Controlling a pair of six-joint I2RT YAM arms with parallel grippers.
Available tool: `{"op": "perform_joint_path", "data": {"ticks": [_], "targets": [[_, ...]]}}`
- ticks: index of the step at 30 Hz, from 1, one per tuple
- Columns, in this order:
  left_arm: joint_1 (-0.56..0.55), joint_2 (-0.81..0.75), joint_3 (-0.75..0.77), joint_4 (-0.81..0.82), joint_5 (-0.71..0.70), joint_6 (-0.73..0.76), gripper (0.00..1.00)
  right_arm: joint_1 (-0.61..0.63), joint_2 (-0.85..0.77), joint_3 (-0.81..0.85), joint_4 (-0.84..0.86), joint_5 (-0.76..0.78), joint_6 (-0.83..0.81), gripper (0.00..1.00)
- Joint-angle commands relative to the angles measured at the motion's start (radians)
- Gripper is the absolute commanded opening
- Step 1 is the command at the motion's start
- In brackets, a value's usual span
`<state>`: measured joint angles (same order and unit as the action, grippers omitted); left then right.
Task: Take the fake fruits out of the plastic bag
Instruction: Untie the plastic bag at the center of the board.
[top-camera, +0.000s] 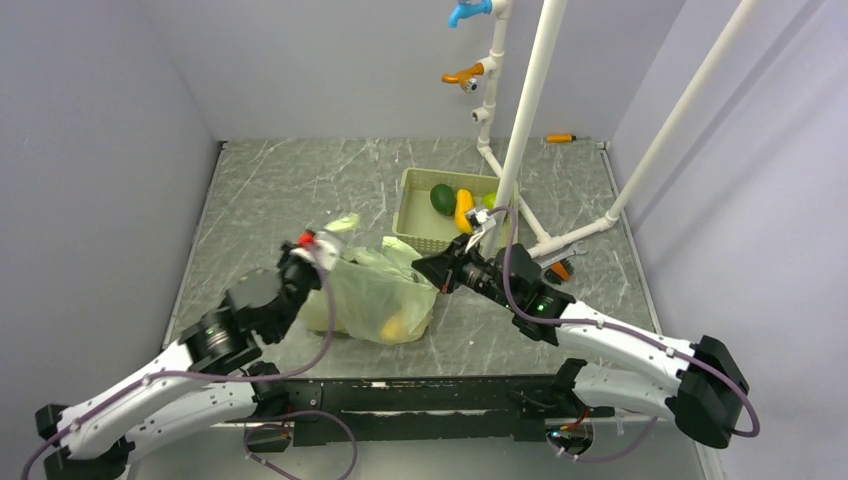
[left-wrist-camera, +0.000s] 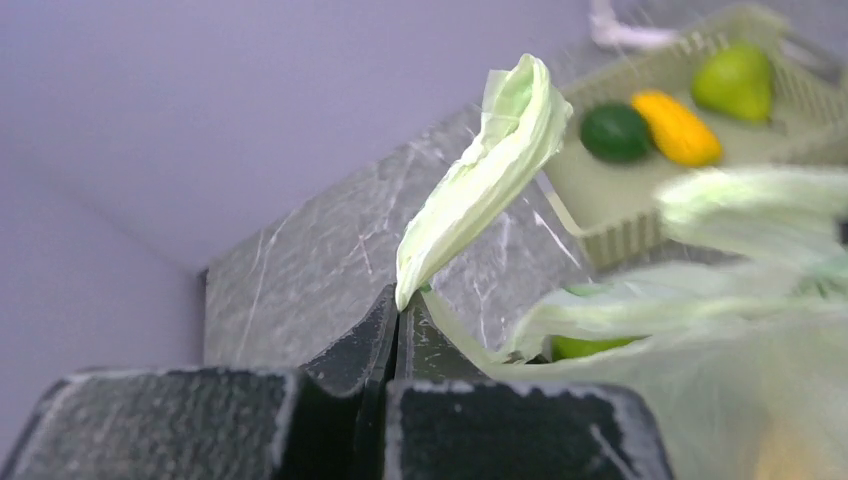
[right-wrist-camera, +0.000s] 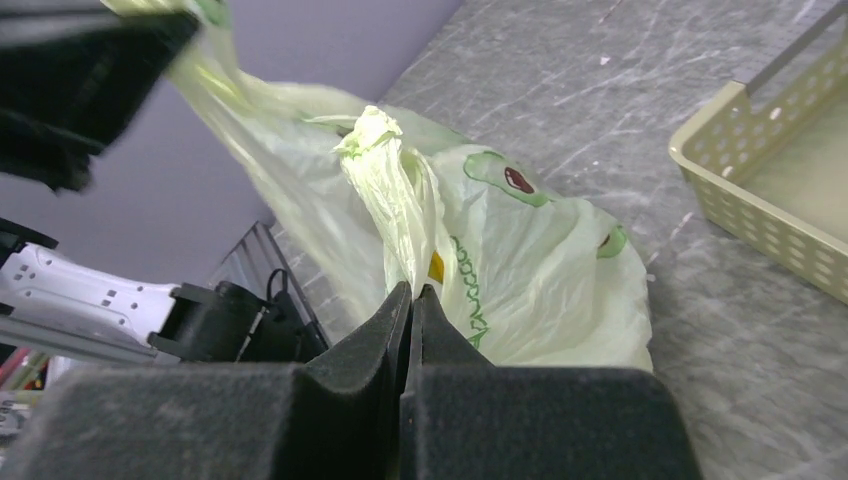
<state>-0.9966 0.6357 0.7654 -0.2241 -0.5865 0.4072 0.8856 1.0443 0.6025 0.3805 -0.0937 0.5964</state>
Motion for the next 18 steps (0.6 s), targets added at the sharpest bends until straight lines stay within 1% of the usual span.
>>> {"op": "perform_joint_path", "data": {"ticks": [1,4,5,7,8,10,12,14,17,18], "targets": [[0.003,-0.127,-0.012,0.016,-0.339,-0.338,0.00,-0.003,-0.099,-0.054,-0.041,0.049,-0.066,0.00],[0.006,-0.177,0.031,-0.189,-0.421,-0.616,0.00,-0.003,-0.181,-0.112,-0.062,0.064,-0.101,0.00],[0.005,-0.195,0.038,-0.251,-0.419,-0.698,0.00,-0.006,-0.208,-0.131,-0.073,0.068,-0.105,0.00],[0.006,-0.246,0.031,-0.292,-0.347,-0.767,0.00,-0.003,-0.241,-0.151,-0.096,0.055,-0.105,0.00],[0.006,-0.279,0.016,-0.279,-0.267,-0.772,0.00,-0.004,-0.249,-0.152,-0.104,0.030,-0.109,0.00],[0.006,-0.353,-0.028,-0.256,-0.161,-0.794,0.00,-0.004,-0.237,-0.126,-0.119,-0.041,-0.108,0.12],[0.006,-0.404,-0.055,-0.272,-0.109,-0.859,0.00,-0.004,-0.207,-0.061,-0.176,-0.082,-0.105,0.28],[0.006,-0.445,-0.064,-0.323,-0.098,-0.938,0.00,-0.003,-0.156,0.035,-0.305,-0.071,-0.108,0.47],[0.006,-0.493,-0.083,-0.379,-0.104,-0.993,0.00,-0.002,-0.052,0.192,-0.460,-0.086,-0.169,0.75],[0.006,-0.507,-0.092,-0.385,-0.112,-1.001,0.00,0.000,-0.019,0.234,-0.491,-0.092,-0.197,0.82]]}}
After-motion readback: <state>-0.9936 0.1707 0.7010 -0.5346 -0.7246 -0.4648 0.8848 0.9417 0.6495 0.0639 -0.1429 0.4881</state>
